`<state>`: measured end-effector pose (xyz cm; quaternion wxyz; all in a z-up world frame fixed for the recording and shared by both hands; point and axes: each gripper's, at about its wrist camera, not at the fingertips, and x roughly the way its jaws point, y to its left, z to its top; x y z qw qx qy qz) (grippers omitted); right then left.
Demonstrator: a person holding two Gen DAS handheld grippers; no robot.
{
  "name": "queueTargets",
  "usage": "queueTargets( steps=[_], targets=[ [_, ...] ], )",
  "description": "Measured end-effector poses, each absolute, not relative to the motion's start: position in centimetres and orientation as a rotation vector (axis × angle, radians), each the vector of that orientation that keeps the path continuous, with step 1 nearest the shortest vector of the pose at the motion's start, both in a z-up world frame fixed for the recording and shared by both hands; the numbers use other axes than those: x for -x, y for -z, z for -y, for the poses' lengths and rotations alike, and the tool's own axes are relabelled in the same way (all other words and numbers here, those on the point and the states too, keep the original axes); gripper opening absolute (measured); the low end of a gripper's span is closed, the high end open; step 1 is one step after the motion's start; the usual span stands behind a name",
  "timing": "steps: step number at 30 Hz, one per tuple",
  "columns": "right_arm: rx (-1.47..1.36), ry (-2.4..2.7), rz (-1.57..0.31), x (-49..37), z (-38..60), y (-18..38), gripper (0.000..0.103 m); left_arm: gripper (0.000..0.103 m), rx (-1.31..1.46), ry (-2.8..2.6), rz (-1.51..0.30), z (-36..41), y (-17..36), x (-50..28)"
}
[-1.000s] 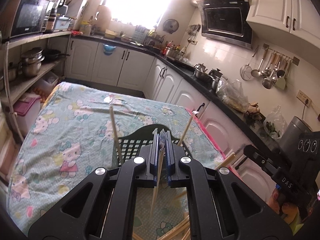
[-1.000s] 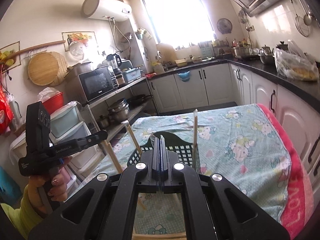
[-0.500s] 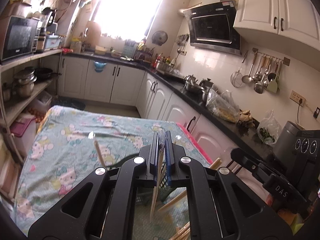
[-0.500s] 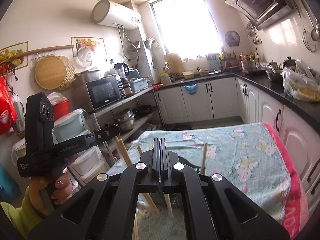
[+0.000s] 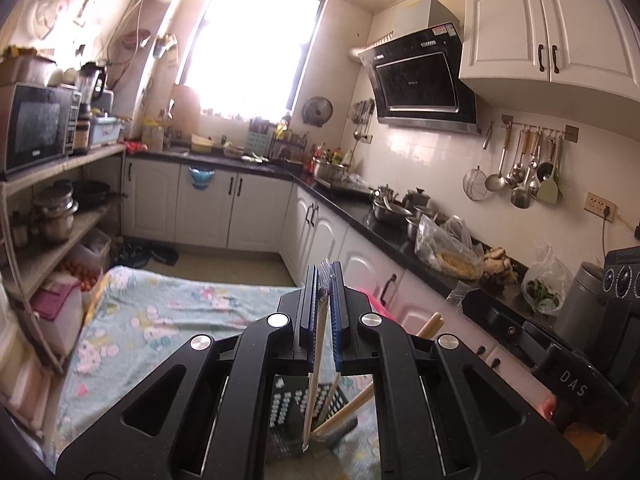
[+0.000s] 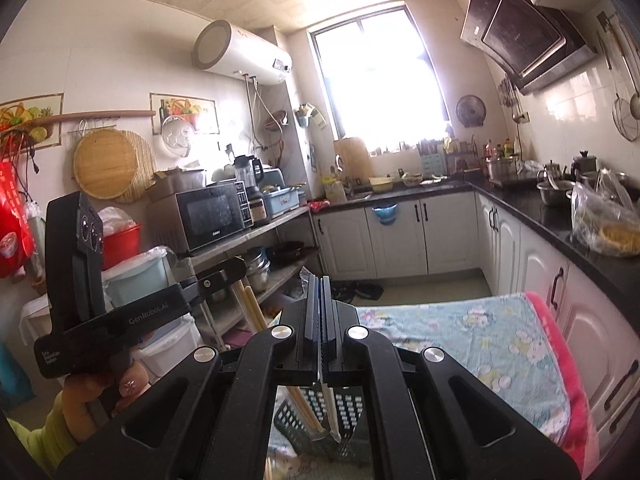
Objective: Organize utensils
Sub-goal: 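Lift both held chopsticks over the green caddy and lower them in, then open both tools to release the chopsticks into the caddy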
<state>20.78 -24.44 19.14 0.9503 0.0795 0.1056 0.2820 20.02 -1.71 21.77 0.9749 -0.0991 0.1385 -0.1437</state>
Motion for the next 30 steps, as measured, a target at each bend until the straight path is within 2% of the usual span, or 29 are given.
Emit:
queueTargets(
  steps=[10, 30],
  targets=[
    [-0.154, -0.529, -0.206, -23.5, 24.5, -19.4, 0.001, 0.003, 0.165, 0.226, -0.227, 2.6, -22.0, -21.8],
    [-0.168, -0.503, -0.31, -26.3, 24.5, -13.8, 0.001, 0.003, 0.172, 0.208, -0.369, 3.2, -14.4, -26.1]
  ],
)
